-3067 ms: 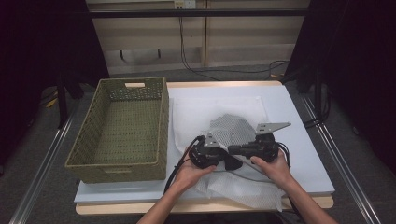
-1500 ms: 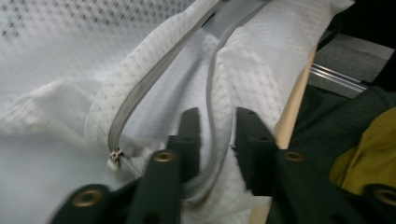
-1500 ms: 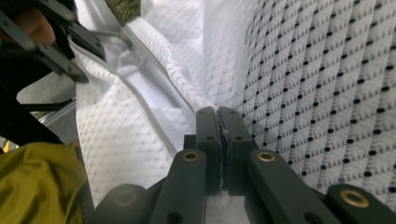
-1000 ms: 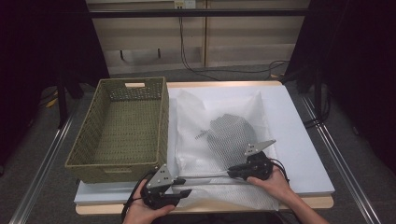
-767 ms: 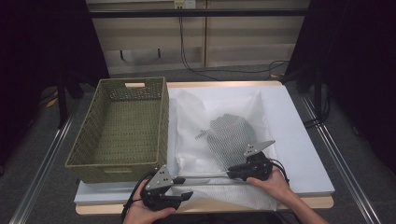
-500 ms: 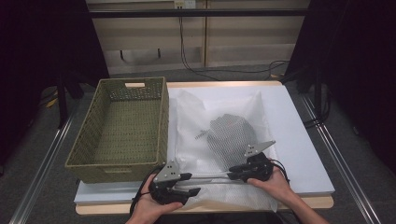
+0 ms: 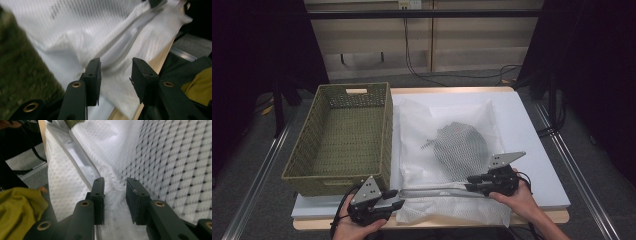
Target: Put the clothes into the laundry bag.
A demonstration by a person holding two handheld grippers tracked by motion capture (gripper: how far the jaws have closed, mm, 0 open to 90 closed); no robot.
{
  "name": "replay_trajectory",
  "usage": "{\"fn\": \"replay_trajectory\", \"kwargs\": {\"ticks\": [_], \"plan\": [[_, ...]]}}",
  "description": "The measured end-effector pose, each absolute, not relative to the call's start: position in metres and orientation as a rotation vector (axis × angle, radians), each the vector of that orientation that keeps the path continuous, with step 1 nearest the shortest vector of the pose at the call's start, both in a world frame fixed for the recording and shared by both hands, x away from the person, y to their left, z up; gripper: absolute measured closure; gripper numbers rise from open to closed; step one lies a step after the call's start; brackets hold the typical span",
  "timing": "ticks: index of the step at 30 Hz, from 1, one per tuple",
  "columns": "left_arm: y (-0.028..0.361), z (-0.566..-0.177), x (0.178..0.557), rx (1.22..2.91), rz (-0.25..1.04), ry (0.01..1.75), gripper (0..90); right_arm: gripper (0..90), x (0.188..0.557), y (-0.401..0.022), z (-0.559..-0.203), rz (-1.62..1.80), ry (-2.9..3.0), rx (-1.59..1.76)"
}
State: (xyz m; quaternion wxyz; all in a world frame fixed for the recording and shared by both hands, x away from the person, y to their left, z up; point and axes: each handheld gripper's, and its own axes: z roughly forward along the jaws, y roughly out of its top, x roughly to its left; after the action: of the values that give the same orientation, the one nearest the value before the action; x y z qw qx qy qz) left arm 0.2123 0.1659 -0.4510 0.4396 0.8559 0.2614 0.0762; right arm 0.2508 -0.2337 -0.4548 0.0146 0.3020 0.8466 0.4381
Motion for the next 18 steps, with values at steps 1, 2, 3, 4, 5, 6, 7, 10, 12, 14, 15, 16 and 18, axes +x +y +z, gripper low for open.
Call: {"fn": "replay_trajectory", "kwargs": {"ticks": [1, 2, 3, 4, 5, 6, 7, 10, 12, 14, 15, 16, 18], "plan": [[0.166, -0.454, 0.213, 2.140, 0.186, 0.663, 61.5, 68.8, 0.251, -0.233, -0.457, 1.354, 2.644, 0.946], [0.166, -0.456, 0.214, 2.156, 0.173, 0.671, 63.7, 69.4, 0.251, -0.232, -0.460, 1.339, 2.657, 0.949], [0.165, -0.458, 0.216, 2.177, 0.179, 0.672, 64.5, 70.3, 0.251, -0.231, -0.462, 1.319, 2.661, 0.945], [0.165, -0.461, 0.216, 2.183, 0.170, 0.683, 64.5, 71.6, 0.250, -0.231, -0.464, 1.312, 2.672, 0.944], [0.166, -0.463, 0.216, 2.203, 0.159, 0.680, 64.5, 71.6, 0.250, -0.230, -0.465, 1.296, 2.682, 0.937], [0.167, -0.464, 0.216, 2.216, 0.163, 0.682, 64.5, 72.1, 0.250, -0.229, -0.467, 1.273, 2.683, 0.938], [0.167, -0.465, 0.215, 2.213, 0.158, 0.692, 64.5, 73.1, 0.250, -0.229, -0.469, 1.266, 2.694, 0.937], [0.169, -0.466, 0.217, 2.230, 0.156, 0.716, 64.5, 73.1, 0.250, -0.229, -0.472, 1.244, 2.700, 0.943], [0.168, -0.468, 0.219, 2.224, 0.137, 0.726, 64.3, 71.5, 0.249, -0.231, -0.469, 1.263, 2.688, 0.946], [0.162, -0.471, 0.222, 2.250, 0.146, 0.726, 62.1, 70.2, 0.247, -0.233, -0.465, 1.287, 2.674, 0.940], [0.159, -0.473, 0.224, 2.255, 0.130, 0.714, 60.8, 69.1, 0.246, -0.234, -0.463, 1.292, 2.663, 0.941], [0.154, -0.474, 0.225, 2.273, 0.120, 0.700, 60.5, 68.3, 0.245, -0.235, -0.461, 1.299, 2.659, 0.933], [0.148, -0.473, 0.225, 2.282, 0.164, 0.702, 59.0, 66.7, 0.242, -0.238, -0.458, 1.300, 2.647, 0.937]]}}
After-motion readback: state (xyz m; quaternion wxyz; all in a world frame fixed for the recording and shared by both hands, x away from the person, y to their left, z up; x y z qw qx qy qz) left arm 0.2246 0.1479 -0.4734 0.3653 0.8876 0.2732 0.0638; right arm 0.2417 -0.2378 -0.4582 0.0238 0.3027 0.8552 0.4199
